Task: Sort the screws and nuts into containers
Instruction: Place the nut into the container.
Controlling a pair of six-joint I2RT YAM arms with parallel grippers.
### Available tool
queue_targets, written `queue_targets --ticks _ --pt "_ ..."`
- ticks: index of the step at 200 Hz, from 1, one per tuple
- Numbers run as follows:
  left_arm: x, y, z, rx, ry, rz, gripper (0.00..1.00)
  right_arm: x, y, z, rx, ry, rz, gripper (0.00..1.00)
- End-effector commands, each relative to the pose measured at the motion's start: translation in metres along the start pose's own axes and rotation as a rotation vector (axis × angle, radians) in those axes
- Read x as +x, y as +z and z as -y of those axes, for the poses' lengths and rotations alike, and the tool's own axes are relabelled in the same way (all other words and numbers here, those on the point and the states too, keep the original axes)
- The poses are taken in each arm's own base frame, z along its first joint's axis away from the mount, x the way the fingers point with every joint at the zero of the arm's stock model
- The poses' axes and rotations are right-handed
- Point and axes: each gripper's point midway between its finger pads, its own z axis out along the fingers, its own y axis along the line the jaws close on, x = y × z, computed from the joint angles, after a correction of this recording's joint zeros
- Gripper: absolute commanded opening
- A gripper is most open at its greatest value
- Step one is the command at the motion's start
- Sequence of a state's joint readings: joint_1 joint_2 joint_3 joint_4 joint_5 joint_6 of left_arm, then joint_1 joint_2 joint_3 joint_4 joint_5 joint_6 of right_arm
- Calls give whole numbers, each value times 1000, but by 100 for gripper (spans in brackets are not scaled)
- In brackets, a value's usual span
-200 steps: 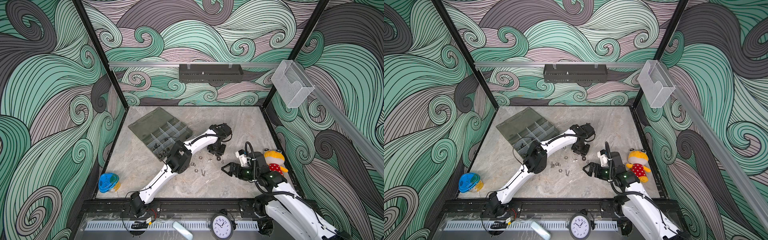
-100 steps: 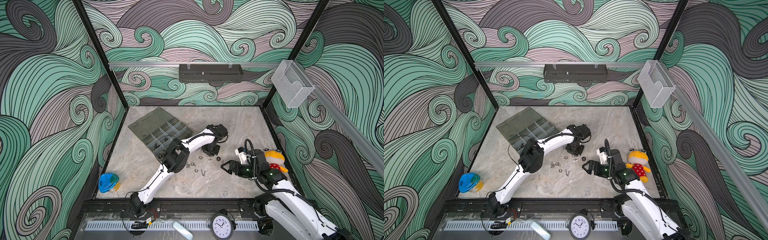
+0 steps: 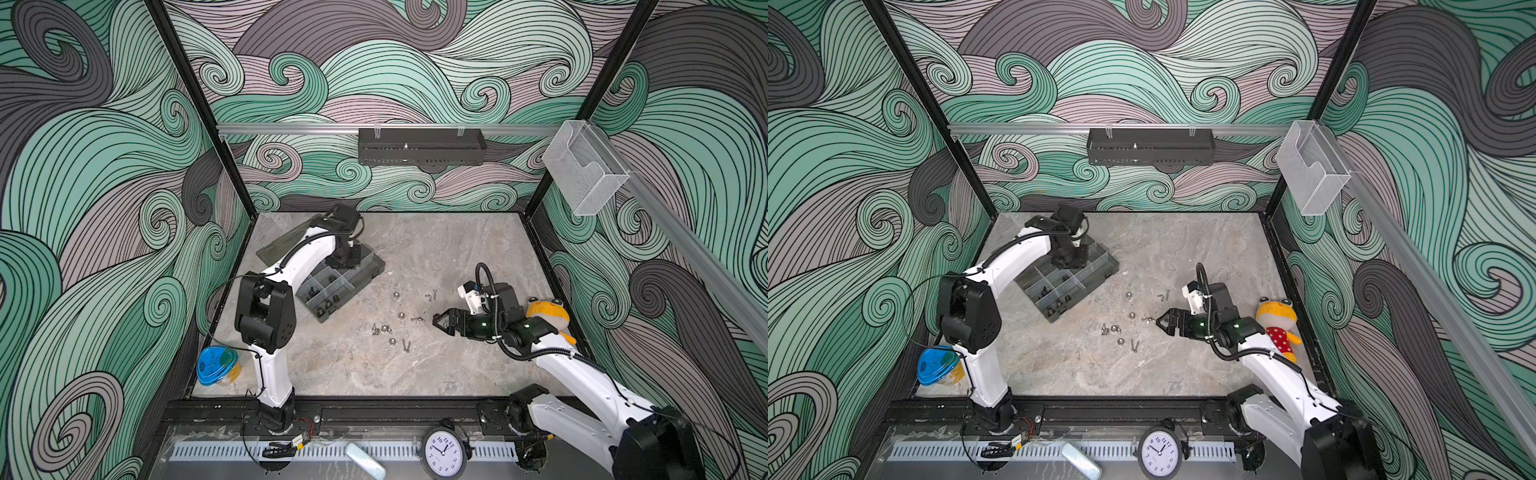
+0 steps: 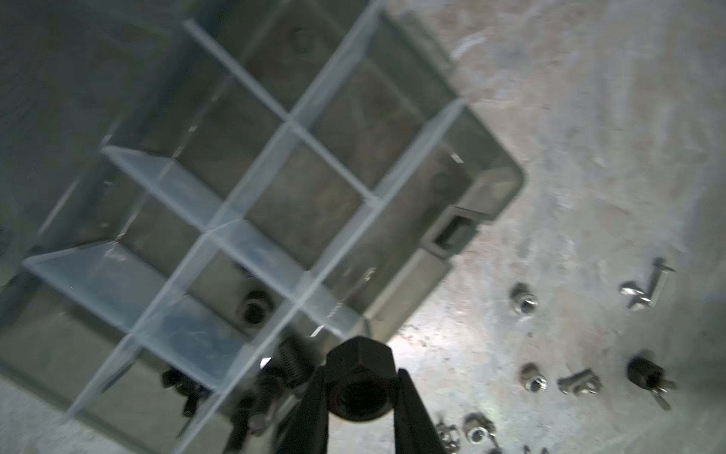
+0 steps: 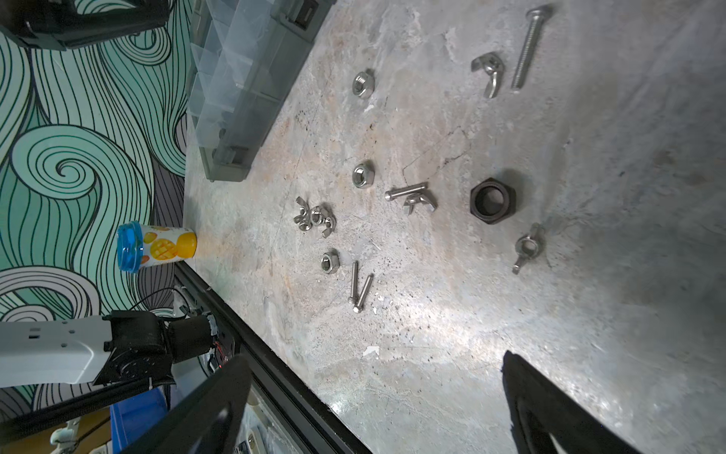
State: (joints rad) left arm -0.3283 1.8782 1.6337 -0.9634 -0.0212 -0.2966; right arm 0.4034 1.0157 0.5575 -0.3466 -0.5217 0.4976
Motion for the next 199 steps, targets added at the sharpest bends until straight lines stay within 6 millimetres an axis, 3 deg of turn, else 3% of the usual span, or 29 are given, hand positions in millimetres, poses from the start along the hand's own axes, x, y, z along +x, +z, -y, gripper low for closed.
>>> queue_targets --ticks 1,21,47,83,158,176,199 --pt "9 6 -32 -60 23 -29 21 -14 4 -21 -35 -68 26 100" --pt "12 15 -52 -75 -11 -44 21 -13 9 -27 -36 -83 16 100" --pt "17 27 -63 -82 -39 -76 22 -8 10 -28 -34 -82 10 100" --pt "21 35 -65 -90 -33 -88 29 -2 4 -21 -10 -76 26 100" --pt "19 24 -64 -82 -29 -56 35 1 -2 -19 0 -62 41 100" --pt "19 17 -55 -39 -12 -34 35 2 -3 -19 5 -61 41 100" --pt "15 1 -13 102 118 54 35 3 -4 -16 12 -51 47 100"
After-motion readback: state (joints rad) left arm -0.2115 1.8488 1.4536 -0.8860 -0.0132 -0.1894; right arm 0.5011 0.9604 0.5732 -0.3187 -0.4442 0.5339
